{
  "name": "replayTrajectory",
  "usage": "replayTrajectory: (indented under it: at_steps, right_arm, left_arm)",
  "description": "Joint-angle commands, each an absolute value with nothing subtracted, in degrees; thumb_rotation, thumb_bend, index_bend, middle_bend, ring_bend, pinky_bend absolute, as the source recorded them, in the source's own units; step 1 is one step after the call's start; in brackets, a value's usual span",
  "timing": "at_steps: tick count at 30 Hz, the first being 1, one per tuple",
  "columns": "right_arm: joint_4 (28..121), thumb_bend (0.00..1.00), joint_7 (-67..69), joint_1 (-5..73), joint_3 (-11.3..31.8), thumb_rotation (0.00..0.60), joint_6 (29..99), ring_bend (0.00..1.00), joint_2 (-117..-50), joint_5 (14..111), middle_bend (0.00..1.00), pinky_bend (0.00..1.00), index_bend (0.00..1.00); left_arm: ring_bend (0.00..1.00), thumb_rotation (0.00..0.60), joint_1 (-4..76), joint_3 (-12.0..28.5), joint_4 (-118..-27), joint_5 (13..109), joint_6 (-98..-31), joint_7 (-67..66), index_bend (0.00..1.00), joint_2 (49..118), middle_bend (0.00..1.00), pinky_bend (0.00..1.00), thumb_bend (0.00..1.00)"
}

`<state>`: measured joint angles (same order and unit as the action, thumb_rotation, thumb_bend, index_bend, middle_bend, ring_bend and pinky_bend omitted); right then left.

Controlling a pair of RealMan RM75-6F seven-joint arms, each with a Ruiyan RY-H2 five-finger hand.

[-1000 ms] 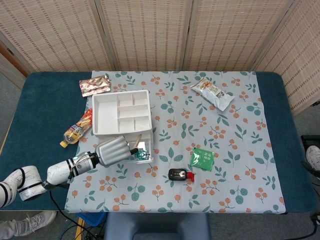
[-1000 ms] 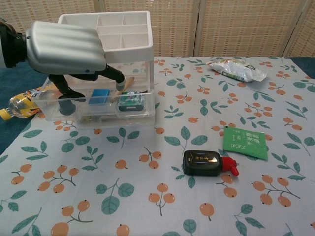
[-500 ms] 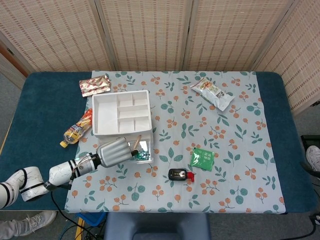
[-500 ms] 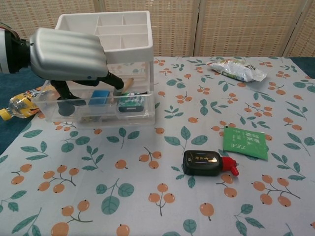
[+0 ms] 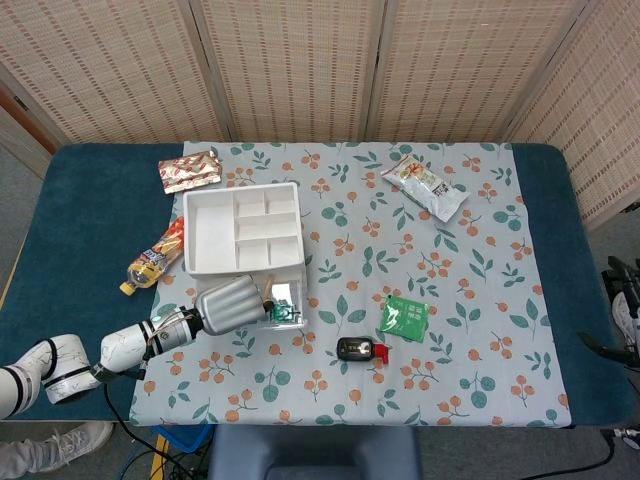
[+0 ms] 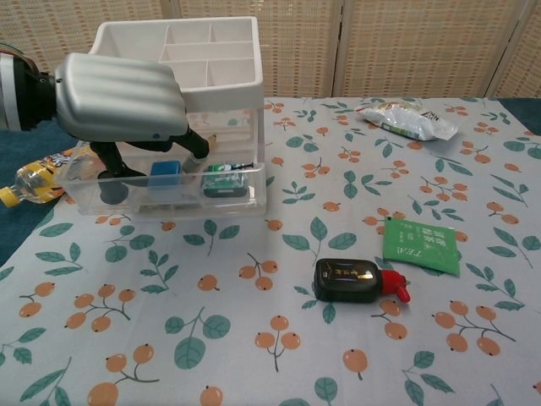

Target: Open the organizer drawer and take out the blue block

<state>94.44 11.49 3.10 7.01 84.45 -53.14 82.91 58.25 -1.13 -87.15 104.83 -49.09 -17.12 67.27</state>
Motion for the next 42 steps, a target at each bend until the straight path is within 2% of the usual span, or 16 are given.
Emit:
replayTrajectory:
  at_steps: [1,17,31,42]
  right_arm:
    - [94.38,0.13,11.47,3.37,6.61,0.600,83.95,0.00,-53.33,83.43,0.13,0.06,0.00]
    - [93.73,0.13,12.02,3.53,6.53,0.600,84.36,0.00,-53.67,83.45,0.13,0.06,0.00]
    - [93.22,0.14,12.60,3.51,6.74,0.600,84.88,0.00,-53.86,83.28,0.13,0.06,0.00]
    - [92.64,0.14,13.09,4.13,6.63,0.600,84.04,0.00,-54.17,83.53,0.13,0.06,0.00]
  left_arm:
    - [0.98,0.600,58.26,-1.09,-87.27,104.82,-49.21,-17.00,0.47,67.22,0.95,1.00,0.20]
    - [0.98,0.600,58.47,-1.03,-87.90,104.55,-49.21,-15.98,0.58,67.09,0.95,1.00,0.20]
    - [0.98,0.600,56.97,0.71,-89.43,103.06,-53.14,-14.48,0.58,64.70,0.95,1.00,0.20]
    - [0.98,0.600,52.13,0.60,-93.54,101.69,-58.63,-14.26,0.58,59.92,0.95,1.00,0.20]
